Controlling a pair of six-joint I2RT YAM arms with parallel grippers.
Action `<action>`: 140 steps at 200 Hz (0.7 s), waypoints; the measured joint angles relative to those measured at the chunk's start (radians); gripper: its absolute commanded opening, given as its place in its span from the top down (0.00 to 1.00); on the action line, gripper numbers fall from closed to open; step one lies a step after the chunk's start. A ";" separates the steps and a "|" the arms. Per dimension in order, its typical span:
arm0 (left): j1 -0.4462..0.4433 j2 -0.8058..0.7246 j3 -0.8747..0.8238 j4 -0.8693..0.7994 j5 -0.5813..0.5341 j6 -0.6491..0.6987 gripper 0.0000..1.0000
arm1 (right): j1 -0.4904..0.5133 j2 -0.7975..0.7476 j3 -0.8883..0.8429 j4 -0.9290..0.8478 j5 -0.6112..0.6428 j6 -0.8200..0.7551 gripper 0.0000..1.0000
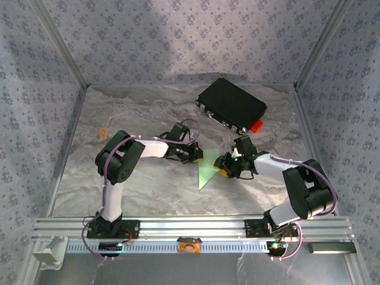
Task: Fold a paper plane with a square sheet of paper (pick it up from the middle)
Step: Fold the wing for the fifth time at the center of the table.
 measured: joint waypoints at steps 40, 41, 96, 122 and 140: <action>0.000 0.000 0.000 0.000 0.000 -0.008 0.94 | 0.010 0.023 0.005 0.000 -0.005 0.020 0.62; 0.000 0.000 0.000 0.000 0.000 -0.008 0.94 | 0.011 0.023 0.005 0.000 -0.005 0.021 0.62; 0.000 0.000 -0.001 0.002 0.000 -0.010 0.94 | 0.021 0.033 0.007 0.032 -0.006 0.047 0.63; 0.000 0.000 -0.001 0.001 0.000 -0.010 0.94 | 0.032 0.042 0.007 0.077 -0.006 0.054 0.62; 0.000 0.000 -0.001 0.002 0.000 -0.010 0.94 | 0.034 0.042 0.007 0.095 -0.006 0.050 0.60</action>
